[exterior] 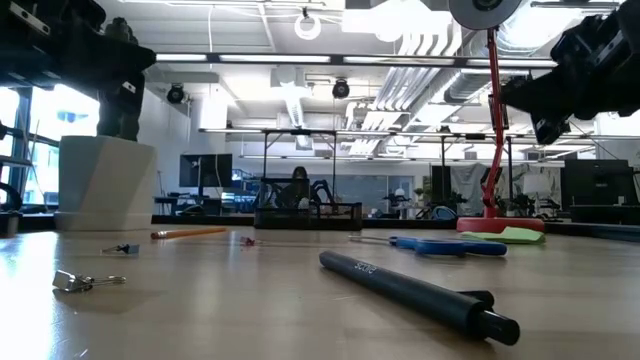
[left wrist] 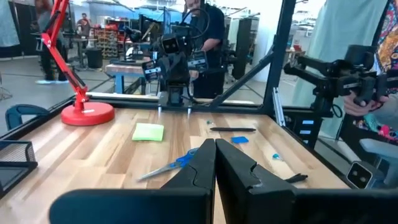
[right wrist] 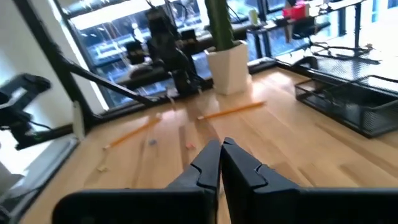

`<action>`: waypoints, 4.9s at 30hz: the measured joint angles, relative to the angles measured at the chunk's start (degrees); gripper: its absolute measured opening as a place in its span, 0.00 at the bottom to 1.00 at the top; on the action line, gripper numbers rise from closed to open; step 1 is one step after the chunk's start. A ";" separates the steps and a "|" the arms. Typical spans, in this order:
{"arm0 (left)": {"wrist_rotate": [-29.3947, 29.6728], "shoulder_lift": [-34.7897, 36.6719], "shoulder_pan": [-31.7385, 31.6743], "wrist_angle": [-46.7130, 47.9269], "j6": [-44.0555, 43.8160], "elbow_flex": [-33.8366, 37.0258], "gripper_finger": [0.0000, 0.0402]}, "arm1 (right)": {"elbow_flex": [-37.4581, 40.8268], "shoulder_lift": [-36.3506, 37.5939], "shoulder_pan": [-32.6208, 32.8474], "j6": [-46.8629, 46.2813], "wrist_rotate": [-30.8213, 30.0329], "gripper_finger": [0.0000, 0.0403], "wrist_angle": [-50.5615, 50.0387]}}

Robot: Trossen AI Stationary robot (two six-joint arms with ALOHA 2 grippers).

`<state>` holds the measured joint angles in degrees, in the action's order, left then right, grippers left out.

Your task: Pick and place office supplies into organizer

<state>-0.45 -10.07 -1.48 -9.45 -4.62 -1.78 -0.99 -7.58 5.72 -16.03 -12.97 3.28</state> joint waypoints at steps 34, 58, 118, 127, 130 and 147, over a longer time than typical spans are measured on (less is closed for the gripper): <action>6.90 -28.94 0.09 -4.08 -2.15 -7.44 0.00 | -34.04 -80.44 0.65 17.70 6.99 0.25 28.47; 8.88 -80.21 3.74 4.23 -7.07 -35.37 0.29 | -35.30 -87.82 4.46 11.71 3.98 0.27 22.65; 13.95 -88.32 3.76 -4.55 -21.90 -32.04 0.33 | -35.26 -87.77 5.17 8.52 -7.87 0.27 20.06; 14.07 -88.41 4.84 -3.94 -15.94 -31.98 0.33 | -35.26 -87.77 5.15 8.80 -8.72 0.27 20.05; 15.69 -88.45 5.67 -4.04 -14.81 -31.98 0.33 | -35.26 -87.77 5.14 8.95 -8.98 0.27 20.06; 15.45 -88.50 5.62 -4.04 -15.33 -31.87 0.33 | -35.26 -87.77 5.15 8.78 -9.94 0.27 20.07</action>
<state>15.00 -98.56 4.14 -13.50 -19.95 -33.65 -36.25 -95.35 10.87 -7.25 -22.92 23.35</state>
